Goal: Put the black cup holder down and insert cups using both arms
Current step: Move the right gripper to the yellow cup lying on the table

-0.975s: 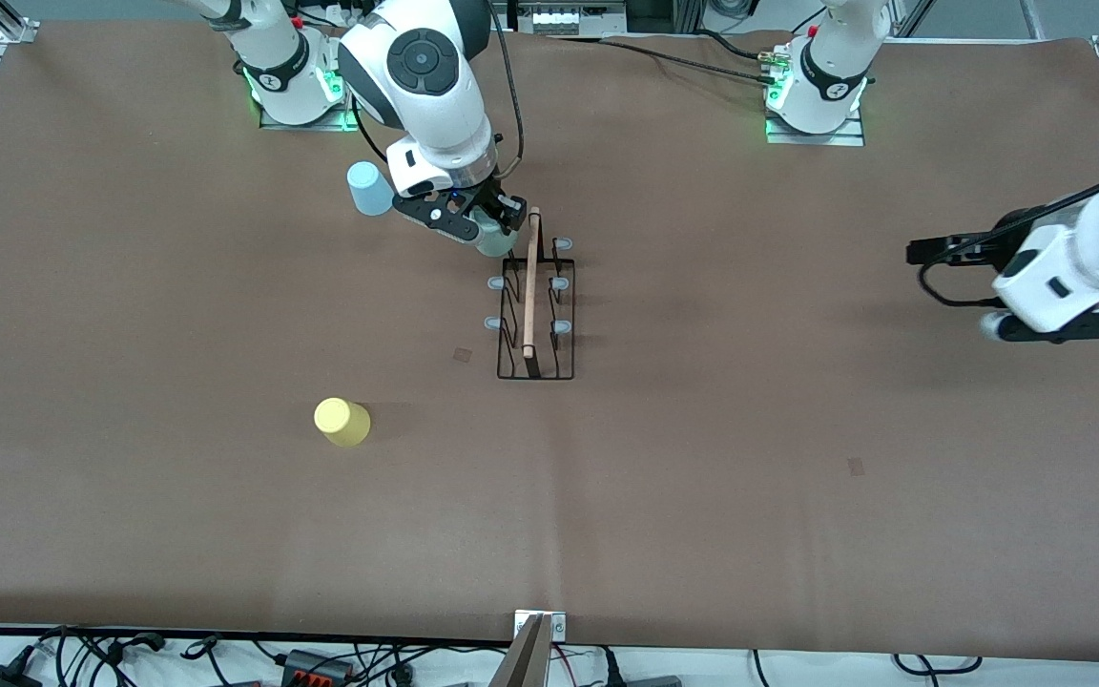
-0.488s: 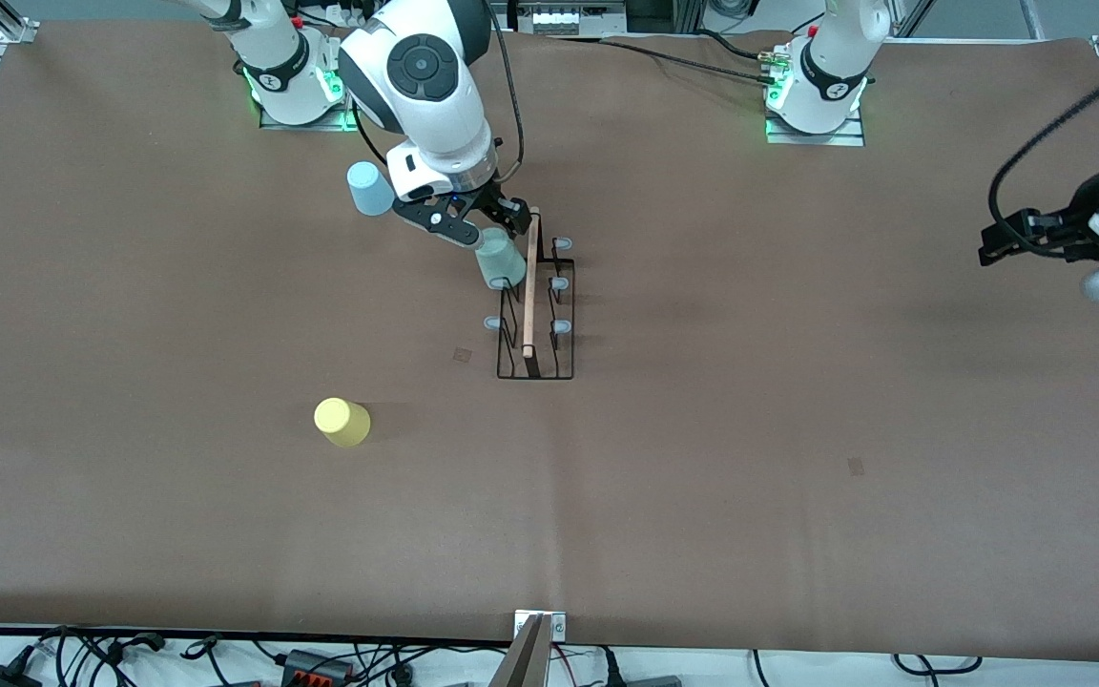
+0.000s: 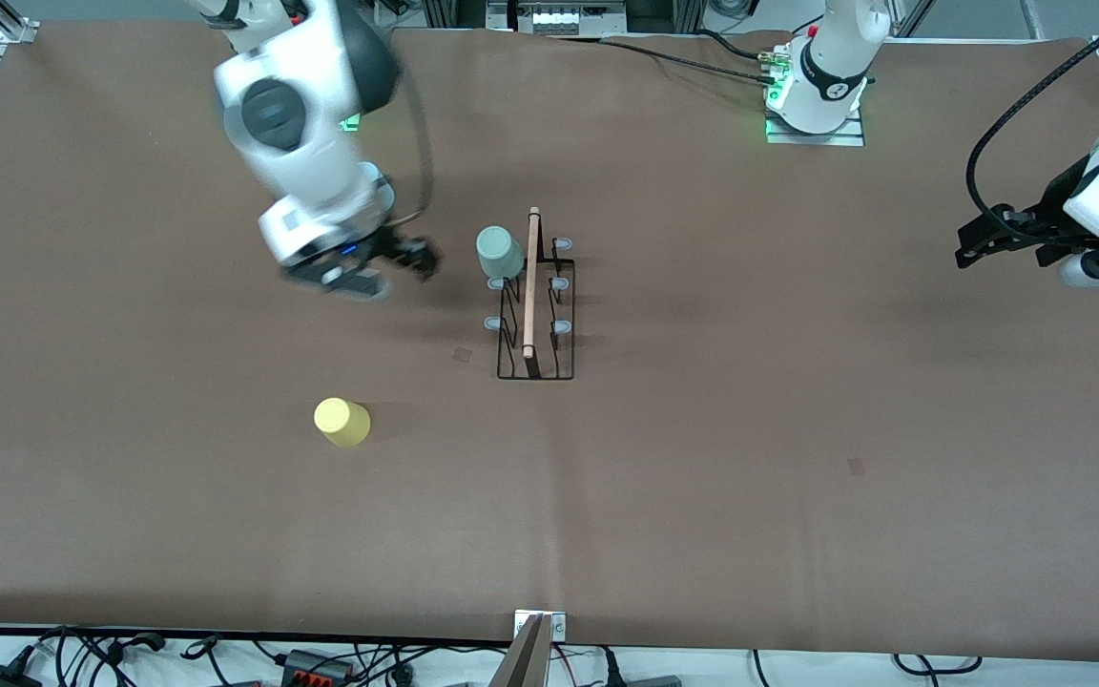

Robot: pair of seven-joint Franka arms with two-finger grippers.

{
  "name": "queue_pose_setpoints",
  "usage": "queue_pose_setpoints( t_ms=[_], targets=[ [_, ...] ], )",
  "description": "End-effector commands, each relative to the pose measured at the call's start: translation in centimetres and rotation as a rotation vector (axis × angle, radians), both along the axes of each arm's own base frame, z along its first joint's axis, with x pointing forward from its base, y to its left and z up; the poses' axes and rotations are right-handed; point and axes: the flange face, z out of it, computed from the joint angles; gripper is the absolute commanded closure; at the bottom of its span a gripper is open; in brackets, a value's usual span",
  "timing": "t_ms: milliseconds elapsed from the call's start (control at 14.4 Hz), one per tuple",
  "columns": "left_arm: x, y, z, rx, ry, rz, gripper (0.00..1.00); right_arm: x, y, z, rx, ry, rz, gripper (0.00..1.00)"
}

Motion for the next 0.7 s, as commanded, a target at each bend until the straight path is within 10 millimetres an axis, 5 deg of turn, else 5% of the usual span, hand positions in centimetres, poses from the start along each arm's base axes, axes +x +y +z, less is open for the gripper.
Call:
queue_pose_setpoints(
  t_ms=[0,139,627],
  targets=[
    [-0.8,-1.1,1.0,-0.018,-0.012,-0.039,0.00,4.0,-6.9,-3.9,-0.015,-0.011,0.194,0.00],
    [-1.0,-0.9,0.9,-0.018,0.006,-0.036,0.00,6.8,-9.9,-6.4,-0.021,-0.054,0.308,0.00],
    [-1.2,-0.6,1.1,-0.018,0.030,-0.031,0.00,10.4,-8.2,-12.6,-0.011,-0.195,0.340,0.00]
  ],
)
